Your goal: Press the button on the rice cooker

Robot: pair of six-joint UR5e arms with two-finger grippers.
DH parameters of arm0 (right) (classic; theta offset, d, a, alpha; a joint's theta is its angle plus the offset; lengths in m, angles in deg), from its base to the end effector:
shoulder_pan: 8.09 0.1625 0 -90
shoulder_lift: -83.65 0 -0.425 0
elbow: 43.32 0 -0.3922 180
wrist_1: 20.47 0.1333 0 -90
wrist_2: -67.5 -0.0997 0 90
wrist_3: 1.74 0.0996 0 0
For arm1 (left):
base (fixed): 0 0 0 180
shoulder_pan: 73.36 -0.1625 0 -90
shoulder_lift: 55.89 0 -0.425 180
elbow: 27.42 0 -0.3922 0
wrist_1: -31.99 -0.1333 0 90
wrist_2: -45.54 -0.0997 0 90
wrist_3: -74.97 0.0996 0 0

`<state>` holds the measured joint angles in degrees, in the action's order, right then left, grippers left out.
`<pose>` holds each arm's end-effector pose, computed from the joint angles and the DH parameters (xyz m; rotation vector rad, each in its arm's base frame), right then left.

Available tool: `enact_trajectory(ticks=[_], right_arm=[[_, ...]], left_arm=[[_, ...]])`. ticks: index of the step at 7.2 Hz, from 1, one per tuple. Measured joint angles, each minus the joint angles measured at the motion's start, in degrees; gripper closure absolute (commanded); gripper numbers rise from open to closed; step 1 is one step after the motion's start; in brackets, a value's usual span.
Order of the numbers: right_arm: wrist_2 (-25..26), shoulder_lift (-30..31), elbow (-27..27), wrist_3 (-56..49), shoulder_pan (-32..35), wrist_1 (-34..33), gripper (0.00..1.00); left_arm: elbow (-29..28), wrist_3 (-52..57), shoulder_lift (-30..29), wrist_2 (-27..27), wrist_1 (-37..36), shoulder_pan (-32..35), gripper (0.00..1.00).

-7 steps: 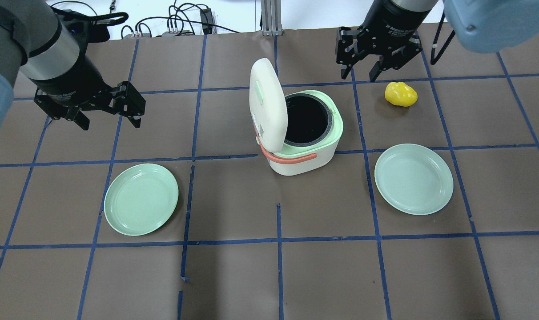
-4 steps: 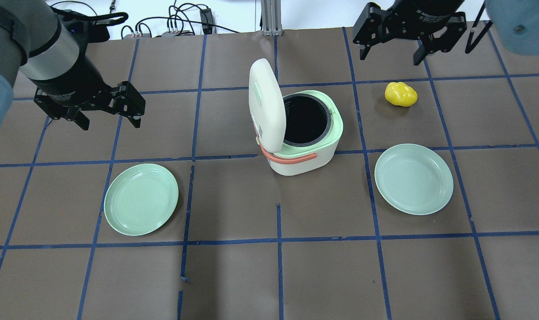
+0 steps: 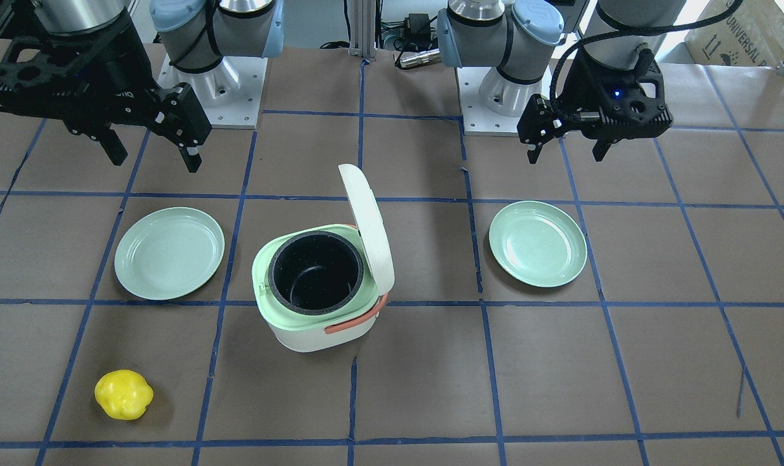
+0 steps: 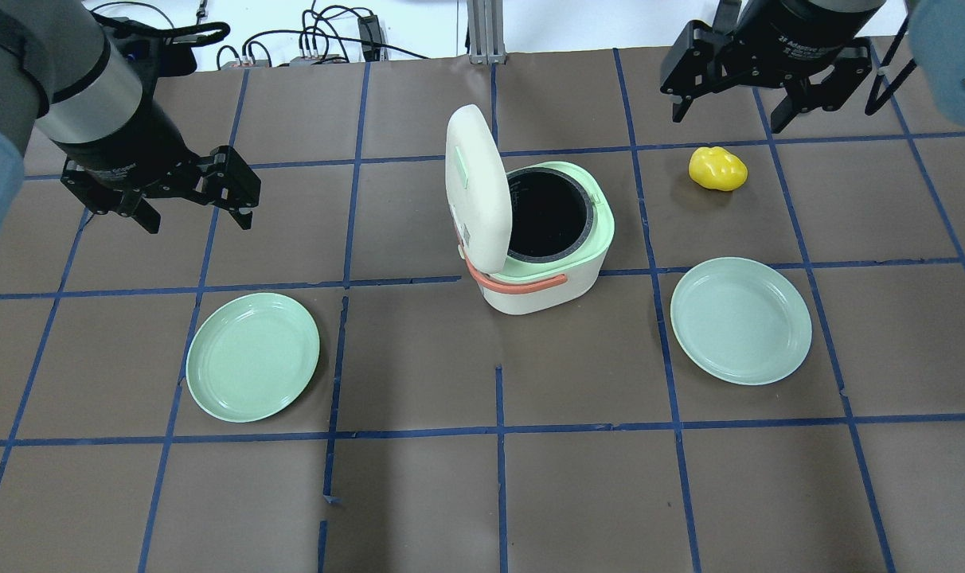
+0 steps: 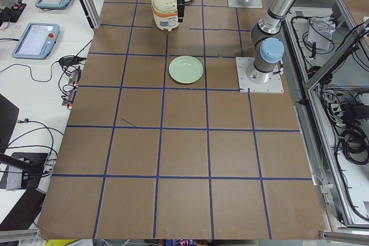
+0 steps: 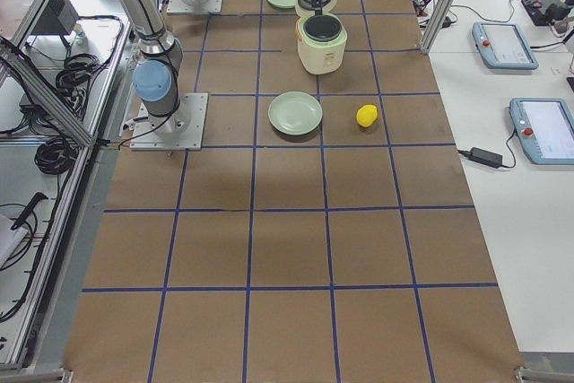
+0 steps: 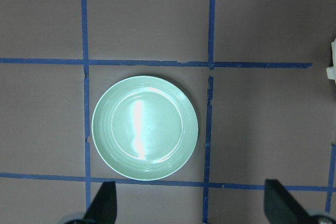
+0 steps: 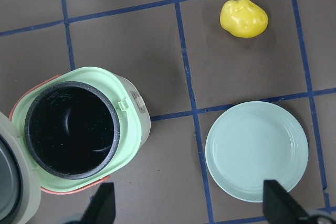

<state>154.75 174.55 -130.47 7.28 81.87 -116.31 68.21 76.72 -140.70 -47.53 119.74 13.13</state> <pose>0.1377 -0.4997 0.5316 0.2364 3.0615 -0.2510 -0.0998 -0.4635 0.4865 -0.0487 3.0859 -0.0449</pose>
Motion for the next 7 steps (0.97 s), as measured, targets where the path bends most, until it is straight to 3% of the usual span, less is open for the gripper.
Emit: enact_trajectory(ticks=[7], right_arm=[[-0.65,-1.86,-1.43,0.21,0.04,-0.96,0.0]], left_arm=[[0.0,0.0,0.0,0.0,-0.01,0.0,0.0]])
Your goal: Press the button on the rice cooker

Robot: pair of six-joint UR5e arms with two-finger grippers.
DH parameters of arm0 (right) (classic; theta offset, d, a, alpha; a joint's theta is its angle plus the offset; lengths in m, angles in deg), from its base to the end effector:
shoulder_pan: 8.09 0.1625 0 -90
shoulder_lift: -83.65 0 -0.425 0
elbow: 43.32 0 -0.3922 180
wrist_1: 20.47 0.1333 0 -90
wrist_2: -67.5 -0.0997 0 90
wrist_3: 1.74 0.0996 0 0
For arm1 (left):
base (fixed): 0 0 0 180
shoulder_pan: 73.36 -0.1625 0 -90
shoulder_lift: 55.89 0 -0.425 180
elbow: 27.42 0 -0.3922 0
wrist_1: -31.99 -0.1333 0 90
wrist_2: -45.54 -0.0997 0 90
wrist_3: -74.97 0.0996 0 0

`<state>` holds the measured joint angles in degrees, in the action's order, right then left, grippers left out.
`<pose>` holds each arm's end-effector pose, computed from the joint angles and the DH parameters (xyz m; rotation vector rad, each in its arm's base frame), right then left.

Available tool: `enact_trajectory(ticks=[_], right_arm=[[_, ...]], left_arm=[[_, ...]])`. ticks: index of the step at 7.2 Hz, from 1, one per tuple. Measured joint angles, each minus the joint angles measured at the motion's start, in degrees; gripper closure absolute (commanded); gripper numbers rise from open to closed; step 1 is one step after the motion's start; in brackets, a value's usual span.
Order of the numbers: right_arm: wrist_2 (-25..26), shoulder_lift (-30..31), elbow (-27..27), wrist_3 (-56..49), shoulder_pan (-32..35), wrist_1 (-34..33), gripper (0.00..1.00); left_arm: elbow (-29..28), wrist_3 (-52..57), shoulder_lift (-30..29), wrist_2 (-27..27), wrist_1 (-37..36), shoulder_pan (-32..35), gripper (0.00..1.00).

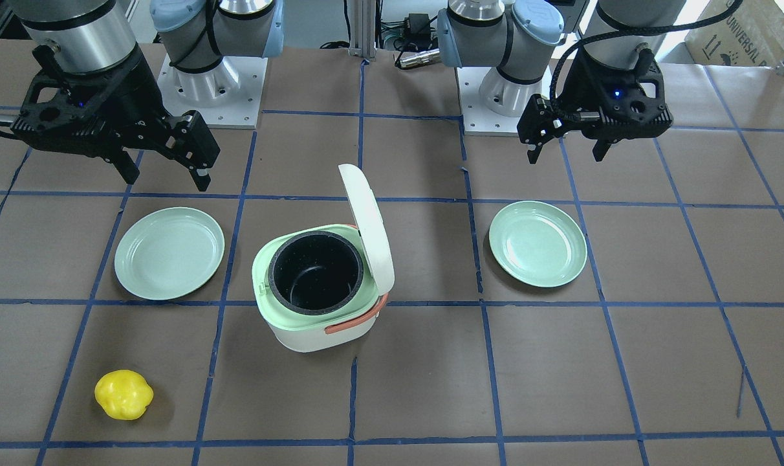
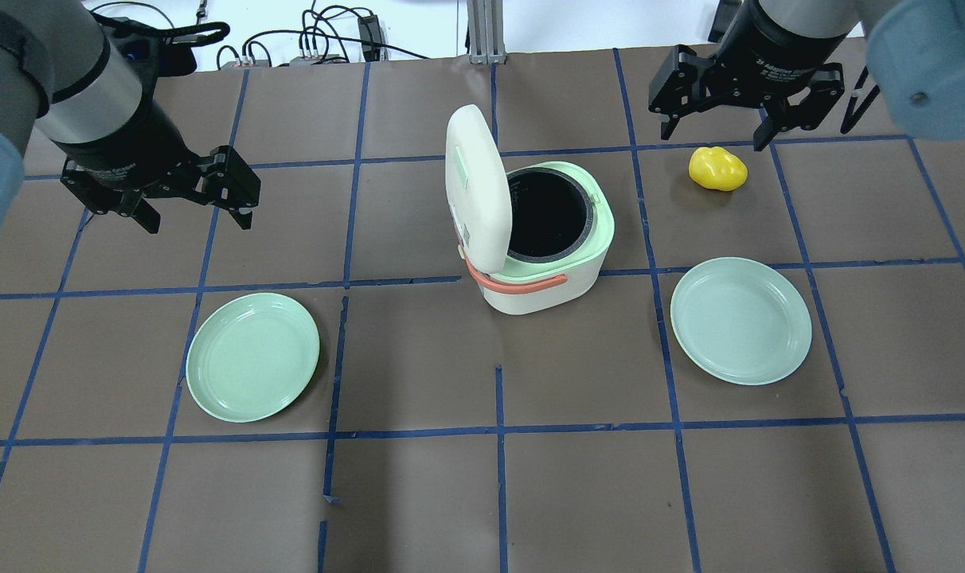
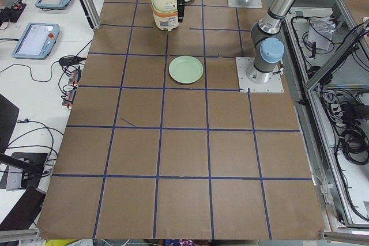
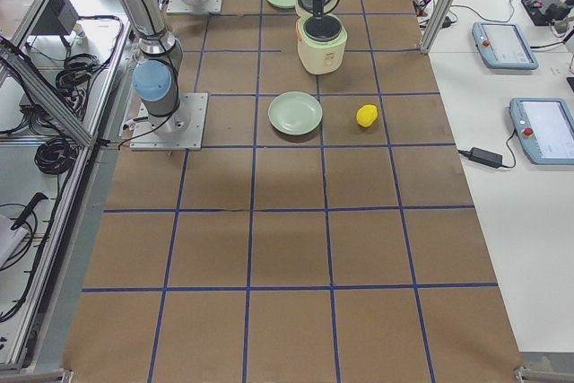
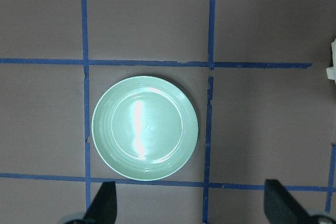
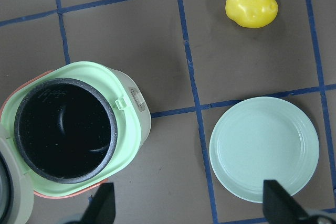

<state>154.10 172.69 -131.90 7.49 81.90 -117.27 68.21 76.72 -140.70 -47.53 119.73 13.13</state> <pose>0.1391 -0.5108 0.5046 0.2413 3.0572 -0.1866 -0.0998 -0.4635 0.4865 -0.0487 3.0859 -0.0452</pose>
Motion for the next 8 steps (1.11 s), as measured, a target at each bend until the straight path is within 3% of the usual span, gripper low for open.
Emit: enact_trajectory(ticks=[8], right_arm=[[0.67,0.0,0.1,-4.66,0.0,0.75,0.0]], left_arm=[[0.0,0.0,0.0,0.0,0.0,0.0,0.0]])
